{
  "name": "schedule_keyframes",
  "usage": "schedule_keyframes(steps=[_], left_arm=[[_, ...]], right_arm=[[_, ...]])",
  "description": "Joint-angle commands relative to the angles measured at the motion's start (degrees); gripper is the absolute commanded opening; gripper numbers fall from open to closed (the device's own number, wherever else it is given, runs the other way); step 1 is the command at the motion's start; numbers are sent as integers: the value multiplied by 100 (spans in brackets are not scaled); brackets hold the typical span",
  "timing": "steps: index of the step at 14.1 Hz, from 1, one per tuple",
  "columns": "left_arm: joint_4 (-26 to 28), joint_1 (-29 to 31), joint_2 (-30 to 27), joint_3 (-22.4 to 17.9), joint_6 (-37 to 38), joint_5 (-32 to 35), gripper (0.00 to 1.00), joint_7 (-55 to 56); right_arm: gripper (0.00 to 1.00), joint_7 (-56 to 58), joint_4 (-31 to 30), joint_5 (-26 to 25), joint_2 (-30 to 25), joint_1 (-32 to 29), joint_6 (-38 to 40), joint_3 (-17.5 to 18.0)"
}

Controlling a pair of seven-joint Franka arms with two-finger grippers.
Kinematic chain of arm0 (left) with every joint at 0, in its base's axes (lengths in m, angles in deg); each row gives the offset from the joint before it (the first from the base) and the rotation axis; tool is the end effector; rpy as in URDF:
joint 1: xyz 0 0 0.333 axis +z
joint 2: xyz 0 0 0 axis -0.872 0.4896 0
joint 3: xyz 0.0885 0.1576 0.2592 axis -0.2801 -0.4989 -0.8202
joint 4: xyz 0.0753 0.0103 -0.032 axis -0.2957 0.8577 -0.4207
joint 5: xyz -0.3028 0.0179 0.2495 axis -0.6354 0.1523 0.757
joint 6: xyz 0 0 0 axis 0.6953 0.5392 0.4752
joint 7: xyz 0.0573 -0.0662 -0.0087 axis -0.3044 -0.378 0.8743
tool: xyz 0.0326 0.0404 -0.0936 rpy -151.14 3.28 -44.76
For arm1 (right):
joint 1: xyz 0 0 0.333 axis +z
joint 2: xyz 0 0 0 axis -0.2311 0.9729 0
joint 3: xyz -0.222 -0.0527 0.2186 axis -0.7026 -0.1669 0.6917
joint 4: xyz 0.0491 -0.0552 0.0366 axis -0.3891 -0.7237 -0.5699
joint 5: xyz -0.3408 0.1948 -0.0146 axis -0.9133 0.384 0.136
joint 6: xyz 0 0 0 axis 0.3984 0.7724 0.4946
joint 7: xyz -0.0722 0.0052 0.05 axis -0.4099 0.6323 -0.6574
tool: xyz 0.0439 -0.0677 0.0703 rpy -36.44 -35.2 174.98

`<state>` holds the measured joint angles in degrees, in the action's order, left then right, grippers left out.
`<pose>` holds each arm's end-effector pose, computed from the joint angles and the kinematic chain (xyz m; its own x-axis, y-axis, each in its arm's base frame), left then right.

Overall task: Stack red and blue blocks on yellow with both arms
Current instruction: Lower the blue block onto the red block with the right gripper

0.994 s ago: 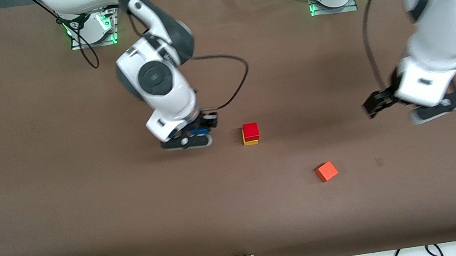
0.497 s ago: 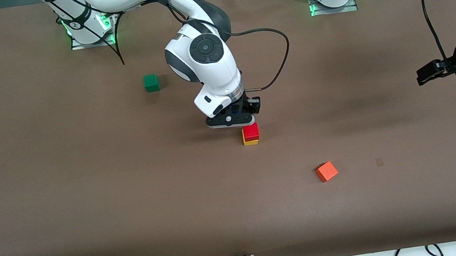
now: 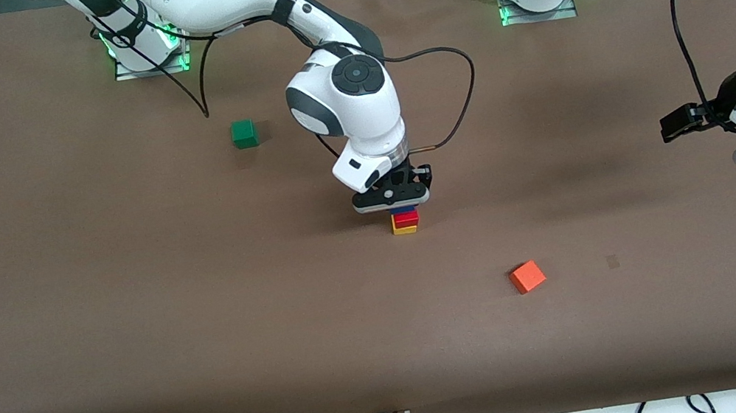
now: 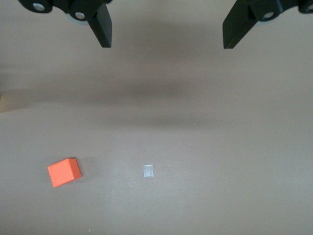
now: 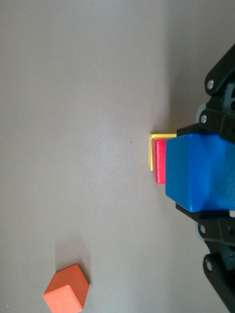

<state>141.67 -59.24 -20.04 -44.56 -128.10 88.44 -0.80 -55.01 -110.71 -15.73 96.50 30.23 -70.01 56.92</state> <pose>0.6270 -0.0080 0.5305 0.9920 0.0494 -0.1162 0.0467 -0.9986 -0.0255 0.5480 0.5747 0.3172 0.9700 -0.0597 0.2357 -0.0251 -0.9888 -0.1471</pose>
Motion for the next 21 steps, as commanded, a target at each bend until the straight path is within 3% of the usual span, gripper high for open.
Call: schedule_keyframes(steps=[1,5,8,10,13,14,16,18,19,21], left_arm=[[-207,-39,88,-5,40,-65,100,-101],[-207,-39,96,30,40,-65,100,-84],[-207,-39,96,30,40,-65,100,-84],[-207,-39,105,30,40,-65,100,-84],[-216,-39,105,30,40,-65,100,-93],[-216,-39,105,30,40,-65,100,-93],[-216,-39,105,30,40,-65,100,-101],[-216,-39,105,30,40,-65,100,-110],[-216,-39,105,30,40,-65,100,-128],[-216,-39,114,30,40,-65,100,-128]], right_arm=[[12,-22,323,-113,247,45,-104,-86],[12,-22,332,-148,326,53,-113,-95],[18,4,323,-148,361,53,-113,-86],[32,4,323,-148,361,53,-105,-86],[36,4,323,-148,361,53,-104,-86],[42,4,323,-148,361,53,-113,-86],[75,-13,323,-148,361,53,-122,-86],[91,-31,323,-139,353,53,-122,-77],[99,-31,323,-139,361,53,-122,-77],[99,-40,323,-130,353,53,-122,-77]])
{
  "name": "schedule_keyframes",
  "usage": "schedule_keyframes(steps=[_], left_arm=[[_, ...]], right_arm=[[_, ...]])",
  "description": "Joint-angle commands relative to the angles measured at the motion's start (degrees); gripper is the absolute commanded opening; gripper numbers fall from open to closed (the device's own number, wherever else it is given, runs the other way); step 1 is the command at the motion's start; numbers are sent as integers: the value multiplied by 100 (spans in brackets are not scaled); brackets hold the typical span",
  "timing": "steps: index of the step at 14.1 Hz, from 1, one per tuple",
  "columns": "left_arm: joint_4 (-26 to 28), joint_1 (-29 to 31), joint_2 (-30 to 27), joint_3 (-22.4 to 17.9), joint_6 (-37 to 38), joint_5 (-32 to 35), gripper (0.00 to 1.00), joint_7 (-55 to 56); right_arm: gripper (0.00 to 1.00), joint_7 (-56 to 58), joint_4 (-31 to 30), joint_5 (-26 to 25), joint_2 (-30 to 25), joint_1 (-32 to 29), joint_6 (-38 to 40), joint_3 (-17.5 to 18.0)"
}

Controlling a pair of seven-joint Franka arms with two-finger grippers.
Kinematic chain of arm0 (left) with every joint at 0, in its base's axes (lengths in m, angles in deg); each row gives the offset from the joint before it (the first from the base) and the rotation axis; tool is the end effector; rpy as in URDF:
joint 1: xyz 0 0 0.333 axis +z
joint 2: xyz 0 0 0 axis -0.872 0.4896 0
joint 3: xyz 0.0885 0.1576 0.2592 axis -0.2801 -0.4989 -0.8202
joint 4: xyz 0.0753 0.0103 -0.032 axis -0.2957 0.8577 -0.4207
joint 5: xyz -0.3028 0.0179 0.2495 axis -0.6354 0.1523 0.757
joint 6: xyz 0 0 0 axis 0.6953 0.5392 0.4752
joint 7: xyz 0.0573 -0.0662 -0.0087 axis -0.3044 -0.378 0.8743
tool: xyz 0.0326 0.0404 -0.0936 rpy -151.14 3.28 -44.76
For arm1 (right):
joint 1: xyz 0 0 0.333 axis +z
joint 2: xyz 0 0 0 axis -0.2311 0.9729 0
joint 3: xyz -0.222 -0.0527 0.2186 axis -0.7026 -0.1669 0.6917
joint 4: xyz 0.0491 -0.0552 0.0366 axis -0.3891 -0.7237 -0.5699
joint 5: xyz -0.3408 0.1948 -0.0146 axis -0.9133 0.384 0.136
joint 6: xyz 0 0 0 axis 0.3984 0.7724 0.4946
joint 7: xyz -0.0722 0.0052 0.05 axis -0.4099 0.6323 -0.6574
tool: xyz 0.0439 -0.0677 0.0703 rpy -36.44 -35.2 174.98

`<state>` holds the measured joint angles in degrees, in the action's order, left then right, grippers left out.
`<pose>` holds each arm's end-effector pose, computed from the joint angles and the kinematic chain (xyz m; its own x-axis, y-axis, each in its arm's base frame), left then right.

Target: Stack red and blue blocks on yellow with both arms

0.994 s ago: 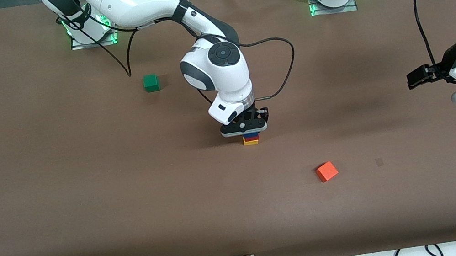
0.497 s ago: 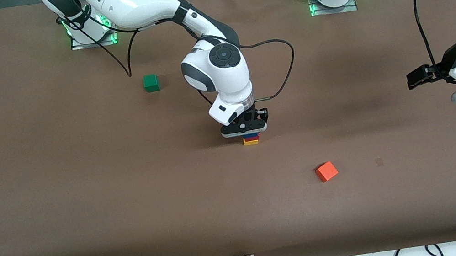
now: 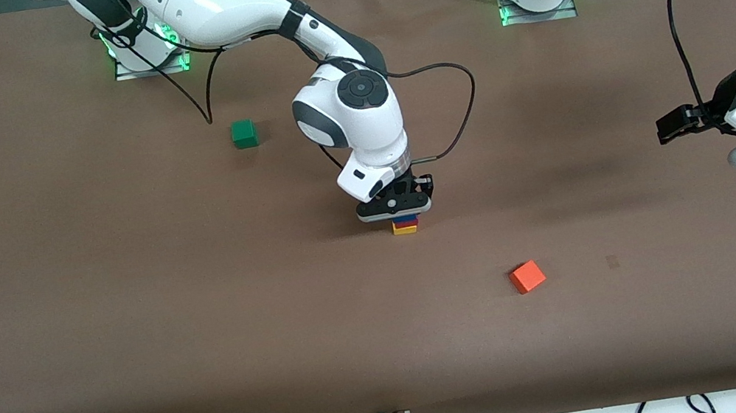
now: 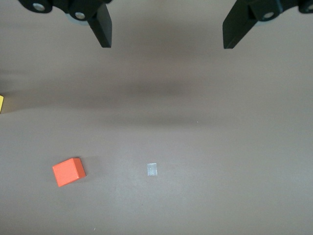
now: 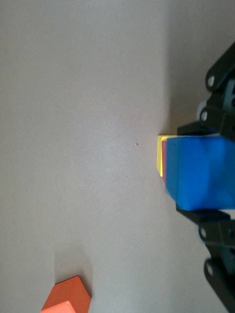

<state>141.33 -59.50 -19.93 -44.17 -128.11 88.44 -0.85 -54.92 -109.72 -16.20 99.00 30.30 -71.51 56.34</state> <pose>0.6278 -0.0146 0.5321 0.9930 0.0373 -0.1121 0.0349 -0.9991 -0.0233 0.5538 0.5742 0.2937 0.9682 -0.0562 0.2440 -0.0225 -0.9901 -0.1388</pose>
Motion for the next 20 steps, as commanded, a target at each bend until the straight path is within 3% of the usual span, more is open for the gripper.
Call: schedule_keyframes(steps=[1,5,7,12,15,20], left_arm=[[-182,-13,94,-9,41,-65,100,-114],[-182,-13,103,-9,41,-65,100,-114],[-182,-13,103,-9,41,-65,100,-114],[-182,-13,103,-9,32,-65,100,-114],[-182,-13,103,-9,32,-65,100,-88],[-182,-13,103,-9,32,-65,100,-88]], right_arm=[[99,-57,224,-74,102,46,36,-19],[99,-40,224,-48,50,38,133,-2],[99,-22,224,-39,-64,20,544,-2],[100,380,154,469,-985,-357,1687,7],[100,969,-21,829,-1592,-743,2749,-28],[100,2286,-1628,1515,-3200,-1648,3102,-54]])
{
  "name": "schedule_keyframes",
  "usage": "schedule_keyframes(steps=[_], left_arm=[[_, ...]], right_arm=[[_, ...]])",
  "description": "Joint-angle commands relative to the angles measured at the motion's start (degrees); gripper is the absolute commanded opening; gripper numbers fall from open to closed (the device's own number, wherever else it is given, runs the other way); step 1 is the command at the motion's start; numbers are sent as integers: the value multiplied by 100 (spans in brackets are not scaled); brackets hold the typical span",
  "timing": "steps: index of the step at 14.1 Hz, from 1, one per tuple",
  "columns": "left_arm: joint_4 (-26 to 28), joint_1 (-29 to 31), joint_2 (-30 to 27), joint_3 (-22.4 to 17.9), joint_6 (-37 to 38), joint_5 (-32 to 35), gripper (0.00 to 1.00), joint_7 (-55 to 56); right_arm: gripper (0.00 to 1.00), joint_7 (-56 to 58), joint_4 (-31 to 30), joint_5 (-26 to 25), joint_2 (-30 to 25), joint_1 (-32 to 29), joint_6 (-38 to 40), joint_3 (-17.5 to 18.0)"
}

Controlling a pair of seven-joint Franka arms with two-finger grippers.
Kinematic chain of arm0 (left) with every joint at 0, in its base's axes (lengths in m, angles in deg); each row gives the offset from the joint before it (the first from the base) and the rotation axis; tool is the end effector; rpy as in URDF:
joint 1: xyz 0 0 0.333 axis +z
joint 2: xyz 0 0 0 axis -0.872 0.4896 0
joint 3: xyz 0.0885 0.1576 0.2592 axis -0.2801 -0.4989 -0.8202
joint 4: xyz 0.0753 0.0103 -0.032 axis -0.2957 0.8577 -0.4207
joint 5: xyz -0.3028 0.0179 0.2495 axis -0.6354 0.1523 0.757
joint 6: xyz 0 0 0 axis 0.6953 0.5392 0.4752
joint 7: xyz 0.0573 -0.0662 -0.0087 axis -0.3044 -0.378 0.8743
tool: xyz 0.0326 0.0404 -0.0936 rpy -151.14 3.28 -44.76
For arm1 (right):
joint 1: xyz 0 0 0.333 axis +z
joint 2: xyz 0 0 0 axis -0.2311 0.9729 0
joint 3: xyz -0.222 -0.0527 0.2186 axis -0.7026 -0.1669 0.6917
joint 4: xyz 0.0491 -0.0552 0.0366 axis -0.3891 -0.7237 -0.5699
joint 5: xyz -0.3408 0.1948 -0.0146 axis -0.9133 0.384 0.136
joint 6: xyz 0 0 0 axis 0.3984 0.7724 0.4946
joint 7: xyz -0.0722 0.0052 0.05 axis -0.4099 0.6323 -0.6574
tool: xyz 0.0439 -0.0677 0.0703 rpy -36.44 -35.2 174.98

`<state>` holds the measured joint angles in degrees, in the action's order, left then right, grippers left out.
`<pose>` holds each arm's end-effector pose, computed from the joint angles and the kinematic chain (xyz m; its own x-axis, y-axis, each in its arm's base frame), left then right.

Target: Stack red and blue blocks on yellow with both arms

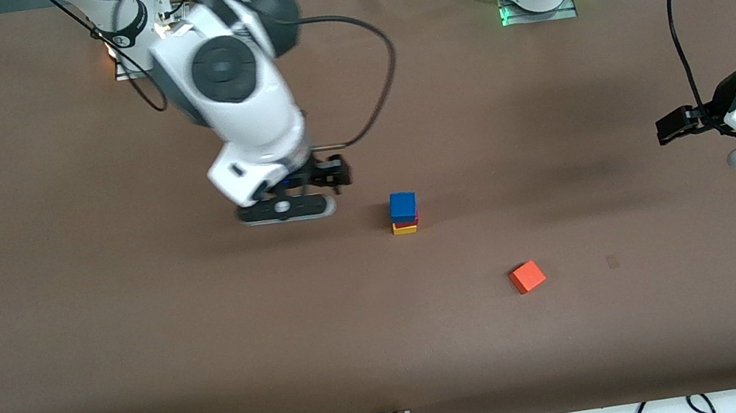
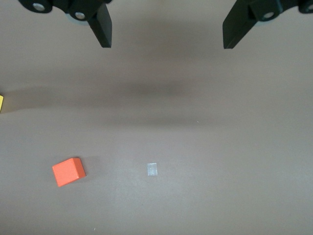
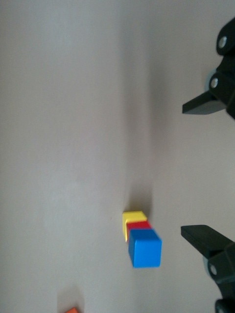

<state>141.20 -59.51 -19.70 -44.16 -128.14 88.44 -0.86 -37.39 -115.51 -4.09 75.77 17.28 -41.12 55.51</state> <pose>0.6289 -0.0148 0.5307 0.9929 0.0368 -0.1133 0.0344 -0.9991 -0.0231 0.5934 0.3907 0.4974 0.9986 -0.0532 0.0003 -0.0531 -0.9968 -0.0600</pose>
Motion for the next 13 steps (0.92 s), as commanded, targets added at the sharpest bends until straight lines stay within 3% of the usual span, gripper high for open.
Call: schedule_keyframes(steps=[1,7,10,13], left_arm=[[-168,-13,80,-10,35,-65,100,-86],[-168,-13,80,-10,35,-74,100,-86],[-160,13,80,-10,35,-83,100,-104],[-160,40,132,-10,43,-91,100,-95]], right_arm=[[100,840,-1191,367,-1114,-513,318,-24],[100,2782,-2588,385,-2495,-1743,549,-77],[100,3618,-2966,315,-2794,-2376,479,-59],[100,3735,-3311,209,-3094,-2492,215,-112]])
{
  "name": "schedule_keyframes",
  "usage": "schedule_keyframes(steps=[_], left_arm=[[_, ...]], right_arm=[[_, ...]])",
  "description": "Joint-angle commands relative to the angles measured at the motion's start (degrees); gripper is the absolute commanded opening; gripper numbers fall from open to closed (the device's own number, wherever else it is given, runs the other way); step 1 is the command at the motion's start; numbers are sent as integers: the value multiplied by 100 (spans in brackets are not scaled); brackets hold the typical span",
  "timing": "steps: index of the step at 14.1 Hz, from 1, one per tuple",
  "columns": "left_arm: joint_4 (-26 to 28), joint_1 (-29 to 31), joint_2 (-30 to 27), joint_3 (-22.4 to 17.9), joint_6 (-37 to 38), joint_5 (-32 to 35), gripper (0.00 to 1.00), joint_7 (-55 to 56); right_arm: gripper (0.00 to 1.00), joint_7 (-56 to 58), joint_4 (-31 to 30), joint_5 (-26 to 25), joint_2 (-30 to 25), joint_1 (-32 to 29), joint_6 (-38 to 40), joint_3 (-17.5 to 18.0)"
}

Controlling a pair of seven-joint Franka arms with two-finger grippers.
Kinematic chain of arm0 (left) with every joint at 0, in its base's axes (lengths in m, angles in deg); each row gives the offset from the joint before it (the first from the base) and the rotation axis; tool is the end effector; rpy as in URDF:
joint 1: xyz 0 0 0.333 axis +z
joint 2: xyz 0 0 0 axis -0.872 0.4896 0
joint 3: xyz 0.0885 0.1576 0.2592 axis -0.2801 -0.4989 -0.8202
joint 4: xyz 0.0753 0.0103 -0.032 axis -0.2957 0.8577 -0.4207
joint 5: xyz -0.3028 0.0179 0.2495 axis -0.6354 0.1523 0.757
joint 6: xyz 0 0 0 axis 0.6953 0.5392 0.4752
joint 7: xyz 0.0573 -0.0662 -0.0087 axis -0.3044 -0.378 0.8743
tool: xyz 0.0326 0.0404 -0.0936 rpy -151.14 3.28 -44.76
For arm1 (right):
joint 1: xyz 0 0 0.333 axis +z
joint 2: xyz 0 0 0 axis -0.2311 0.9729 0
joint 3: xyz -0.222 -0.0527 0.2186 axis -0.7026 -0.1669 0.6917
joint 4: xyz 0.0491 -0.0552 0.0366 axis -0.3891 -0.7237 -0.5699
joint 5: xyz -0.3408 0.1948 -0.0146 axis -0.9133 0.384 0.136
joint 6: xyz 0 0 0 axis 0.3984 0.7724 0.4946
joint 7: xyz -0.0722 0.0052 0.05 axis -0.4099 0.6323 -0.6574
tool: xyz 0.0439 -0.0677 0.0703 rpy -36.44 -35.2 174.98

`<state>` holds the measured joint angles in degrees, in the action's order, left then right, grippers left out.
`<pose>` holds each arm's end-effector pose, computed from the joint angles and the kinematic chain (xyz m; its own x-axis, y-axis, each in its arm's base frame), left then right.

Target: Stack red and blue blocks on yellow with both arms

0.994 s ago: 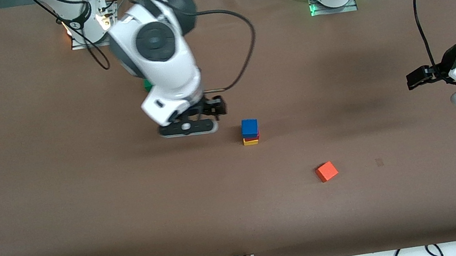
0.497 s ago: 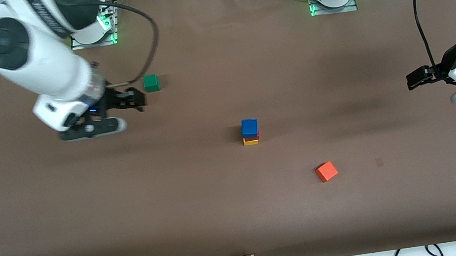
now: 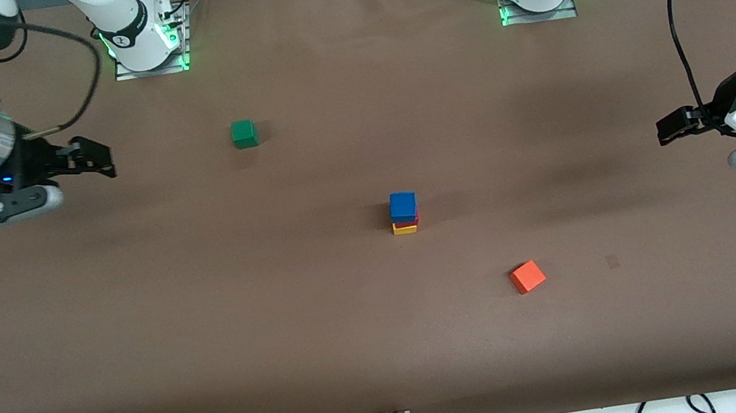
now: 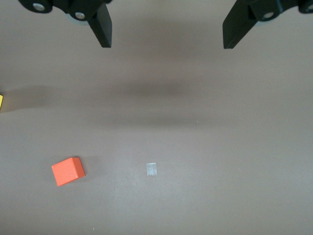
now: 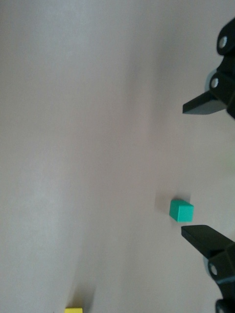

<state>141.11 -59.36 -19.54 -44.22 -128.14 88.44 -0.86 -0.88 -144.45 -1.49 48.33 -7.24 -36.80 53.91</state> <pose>0.6296 -0.0125 0.5296 0.9926 0.0405 -0.1145 0.0380 -0.9990 -0.0233 0.5605 0.0842 0.5566 0.9889 0.1329 -0.0664 0.1286 -0.9896 -0.0647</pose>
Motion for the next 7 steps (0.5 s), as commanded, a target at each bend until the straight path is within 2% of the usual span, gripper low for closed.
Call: schedule_keyframes(steps=[1,7], left_arm=[[-151,26,134,-4,35,-83,100,-130],[-151,-36,187,5,44,-83,100,-87]], right_arm=[[100,76,-347,-51,-324,-41,-209,48],[100,32,120,-262,-104,-41,-147,48]])
